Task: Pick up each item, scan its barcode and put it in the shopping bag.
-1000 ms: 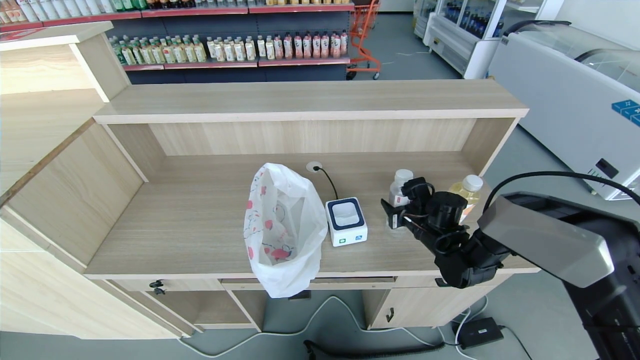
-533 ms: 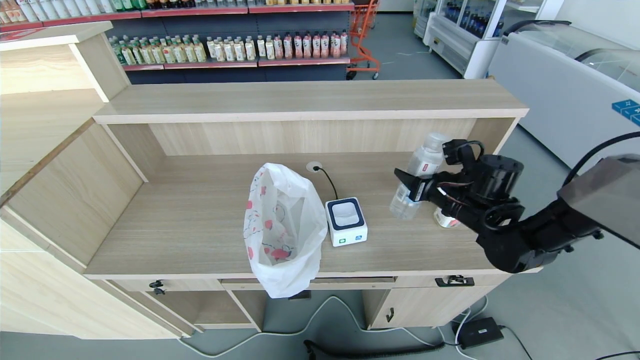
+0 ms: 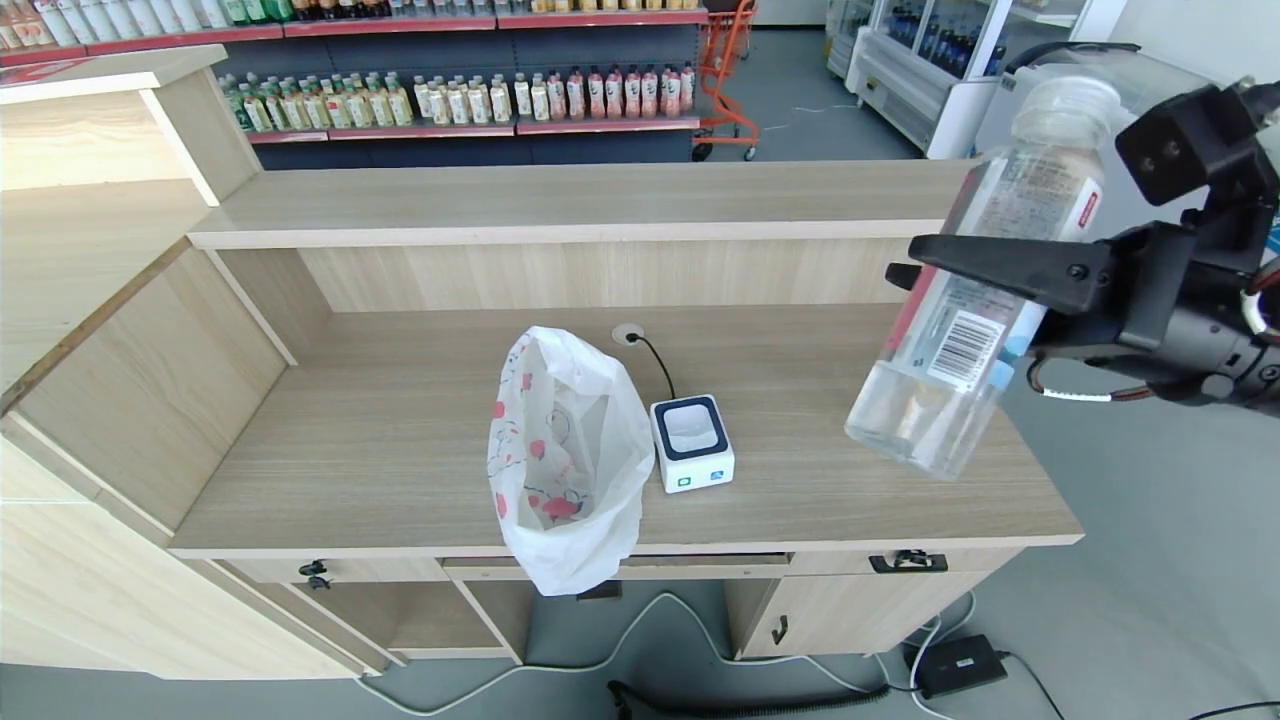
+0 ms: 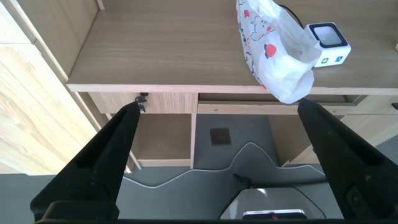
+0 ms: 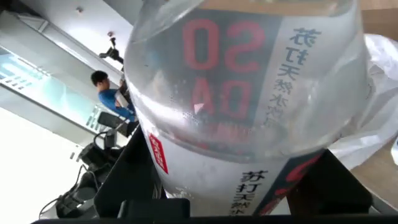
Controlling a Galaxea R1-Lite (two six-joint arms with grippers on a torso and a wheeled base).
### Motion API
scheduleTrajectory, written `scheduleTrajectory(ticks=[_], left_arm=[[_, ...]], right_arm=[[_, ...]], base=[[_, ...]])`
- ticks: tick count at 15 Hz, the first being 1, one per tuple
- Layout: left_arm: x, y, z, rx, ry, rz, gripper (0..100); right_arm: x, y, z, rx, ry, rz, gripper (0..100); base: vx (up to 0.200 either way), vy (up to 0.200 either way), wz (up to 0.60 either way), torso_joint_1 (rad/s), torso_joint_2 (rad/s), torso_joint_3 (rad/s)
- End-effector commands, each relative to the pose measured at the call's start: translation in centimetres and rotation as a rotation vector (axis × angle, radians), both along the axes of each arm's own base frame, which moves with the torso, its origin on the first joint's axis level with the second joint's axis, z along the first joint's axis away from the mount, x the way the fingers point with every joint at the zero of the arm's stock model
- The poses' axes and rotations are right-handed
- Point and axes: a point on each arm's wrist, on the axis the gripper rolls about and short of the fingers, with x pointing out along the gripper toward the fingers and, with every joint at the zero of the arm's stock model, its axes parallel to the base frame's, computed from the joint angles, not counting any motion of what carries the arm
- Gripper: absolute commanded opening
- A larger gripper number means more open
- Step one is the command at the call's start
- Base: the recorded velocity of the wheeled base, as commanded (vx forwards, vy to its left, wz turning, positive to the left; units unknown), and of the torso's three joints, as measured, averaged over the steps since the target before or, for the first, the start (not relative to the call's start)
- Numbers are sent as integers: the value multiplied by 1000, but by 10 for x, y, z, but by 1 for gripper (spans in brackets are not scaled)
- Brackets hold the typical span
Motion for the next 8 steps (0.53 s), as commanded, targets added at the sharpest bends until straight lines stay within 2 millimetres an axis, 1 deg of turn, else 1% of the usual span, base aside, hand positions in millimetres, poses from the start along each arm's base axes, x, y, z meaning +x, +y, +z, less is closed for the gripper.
scheduleTrajectory(ticks=[1,2,3,8], left_arm=[[0,0,0,-1,0,0,100],[0,0,0,-1,0,0,100],[0,0,0,-1,0,0,100],[0,0,0,-1,0,0,100]], right_arm=[[-33,-2,22,35,-67,72,0],[-41,-2,25,36,-46,147,0],[-43,-2,24,26,-55,187,0],[-57,-1,12,5,-55,277,0]], base=[[0,0,0,0,0,0],[0,0,0,0,0,0],[0,0,0,0,0,0],[0,0,0,0,0,0]])
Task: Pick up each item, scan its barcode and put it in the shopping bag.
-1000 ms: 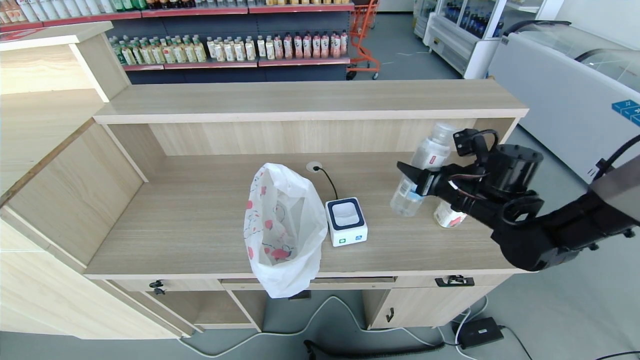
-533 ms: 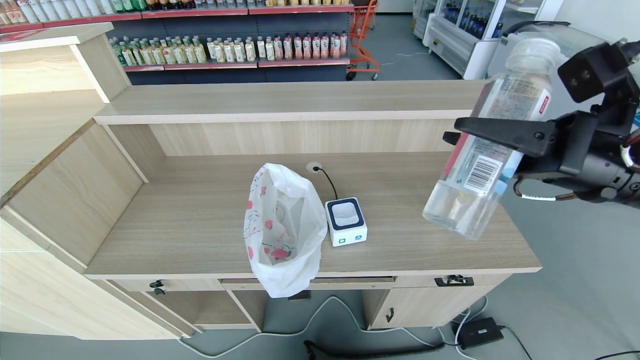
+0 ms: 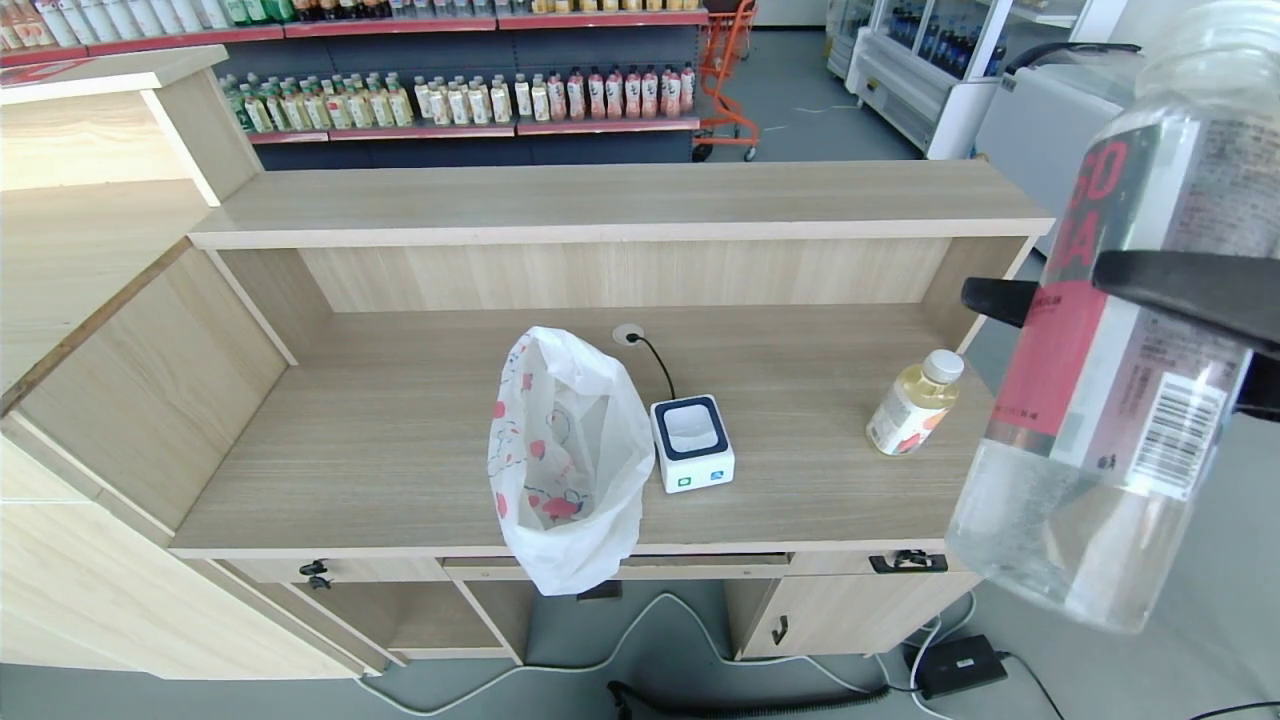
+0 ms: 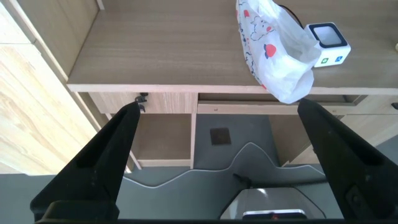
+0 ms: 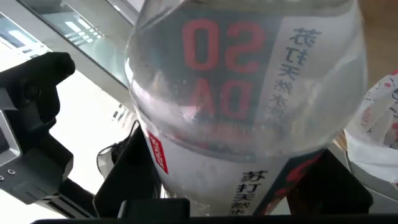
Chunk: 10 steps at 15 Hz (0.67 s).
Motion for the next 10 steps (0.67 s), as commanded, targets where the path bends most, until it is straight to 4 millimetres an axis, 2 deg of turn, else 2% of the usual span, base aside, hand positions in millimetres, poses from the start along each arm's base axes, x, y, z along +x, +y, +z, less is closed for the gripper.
scheduleTrajectory(ticks=[1,5,10], left_arm=[[0,0,0,0,0,0,100],[0,0,0,0,0,0,100],[0,0,0,0,0,0,100]], right_arm=[[-8,0,0,2,-5,20,0],[-14,0,10,20,48,67,0],[-33,-3,5,3,44,134,0]], base=[[0,0,0,0,0,0],[0,0,0,0,0,0],[0,0,0,0,0,0]])
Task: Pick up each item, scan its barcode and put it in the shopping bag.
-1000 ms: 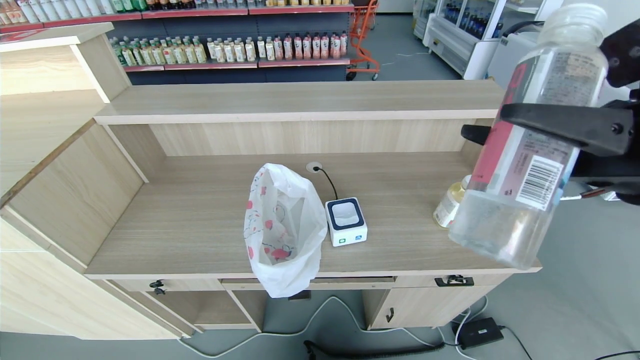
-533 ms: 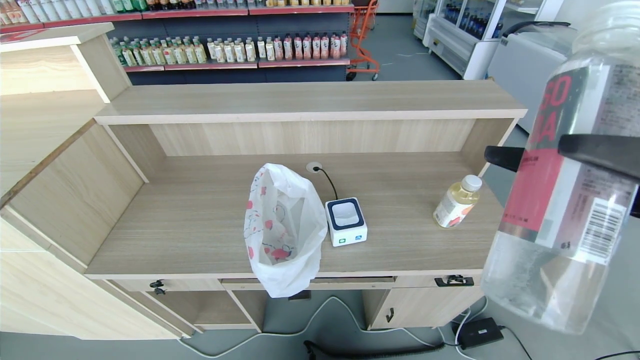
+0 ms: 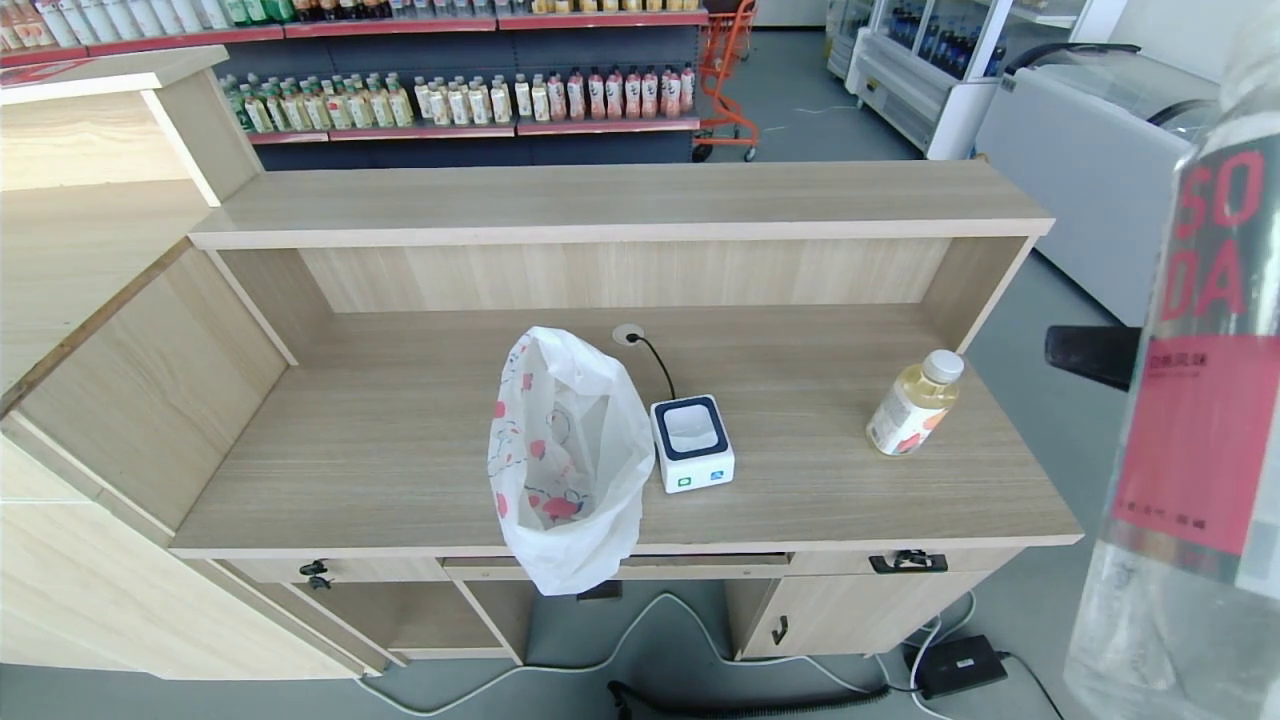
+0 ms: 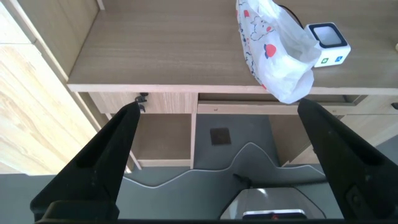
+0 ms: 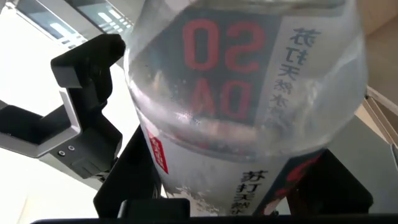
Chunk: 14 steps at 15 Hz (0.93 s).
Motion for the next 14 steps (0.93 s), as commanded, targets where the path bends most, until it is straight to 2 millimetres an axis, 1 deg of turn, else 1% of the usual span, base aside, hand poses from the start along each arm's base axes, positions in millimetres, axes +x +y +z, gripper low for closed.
scheduleTrajectory(ticks=[1,5,7,14], left_arm=[[0,0,0,0,0,0,100],[0,0,0,0,0,0,100],[0,0,0,0,0,0,100],[0,0,0,-2,0,0,100]], right_arm=[[-7,-1,2,6,-3,13,0],[-15,-1,5,12,11,48,0],[-16,-1,1,0,14,68,0],[-18,-4,0,0,2,62,0]], base=[[0,0,0,0,0,0],[0,0,0,0,0,0],[0,0,0,0,0,0],[0,0,0,0,0,0]])
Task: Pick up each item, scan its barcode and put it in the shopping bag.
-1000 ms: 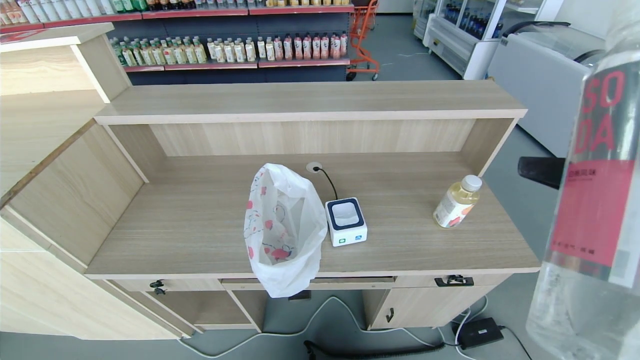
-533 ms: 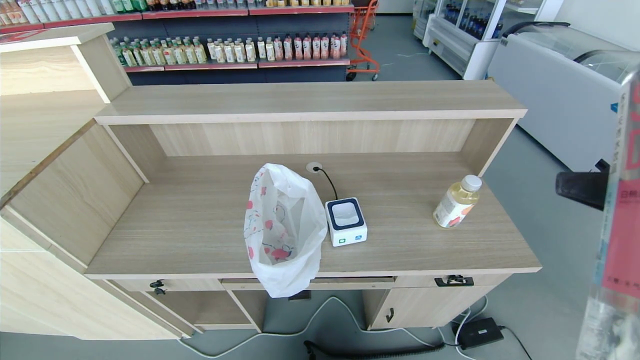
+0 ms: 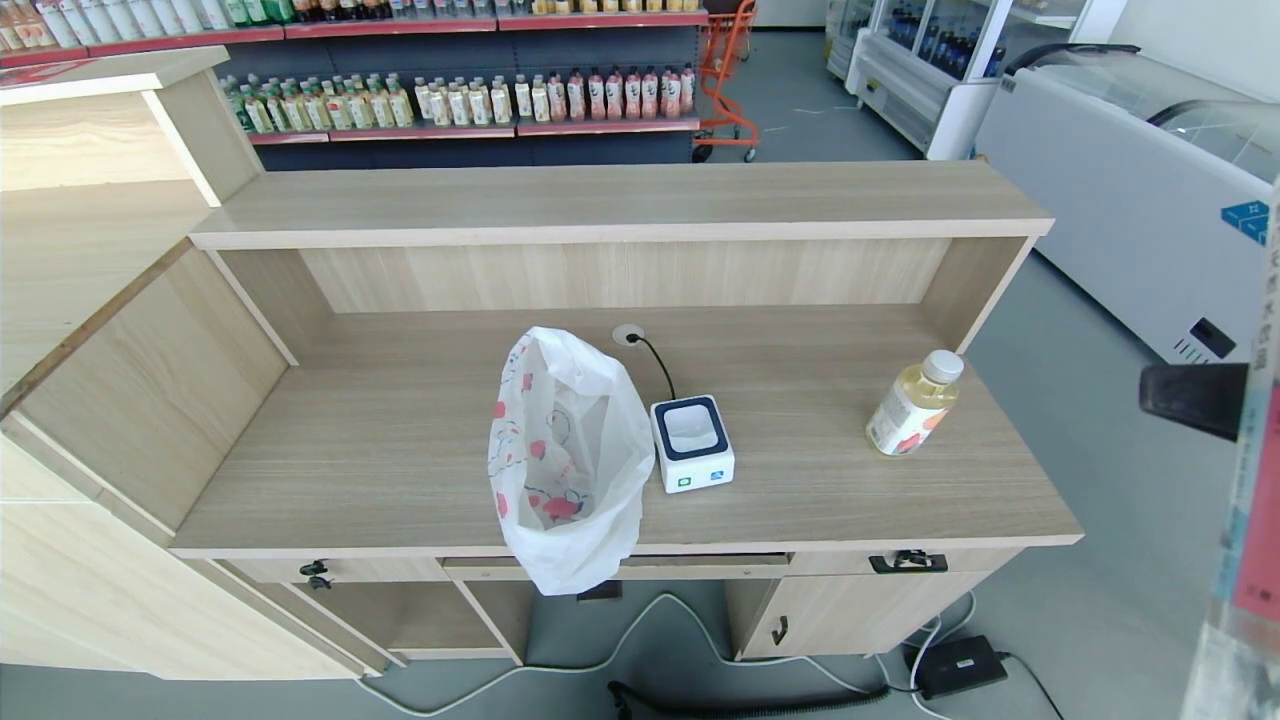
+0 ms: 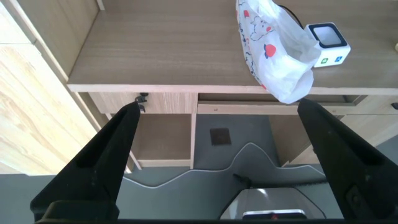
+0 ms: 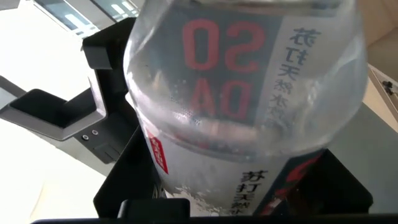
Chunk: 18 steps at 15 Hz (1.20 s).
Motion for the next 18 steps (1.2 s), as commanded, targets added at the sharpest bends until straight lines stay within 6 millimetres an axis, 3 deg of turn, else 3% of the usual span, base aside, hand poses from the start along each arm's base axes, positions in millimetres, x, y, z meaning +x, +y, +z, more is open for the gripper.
scheduleTrajectory(ticks=[1,5,8,11,12,13,14,18], left_arm=[[0,0,0,0,0,0,100],[0,0,0,0,0,0,100],[0,0,0,0,0,0,100],[0,0,0,0,0,0,100],[0,0,0,0,0,0,100],[0,0,0,0,0,0,100],[0,0,0,0,0,0,100],[0,0,0,0,0,0,100]], right_arm=[[0,0,-1,-1,-2,-2,0],[10,-3,-7,-4,-118,-81,0],[49,-22,-39,-89,-352,-315,0],[97,-79,-85,-360,-657,-707,0],[104,-87,-94,-480,-725,-836,0],[104,-87,-94,-480,-725,-836,0],[112,-102,-103,-618,-761,-964,0],[108,-149,-122,-942,-1023,-1066,0]], base=[[0,0,0,0,0,0],[0,0,0,0,0,0],[0,0,0,0,0,0],[0,0,0,0,0,0],[0,0,0,0,0,0],[0,0,0,0,0,0],[0,0,0,0,0,0],[0,0,0,0,0,0]])
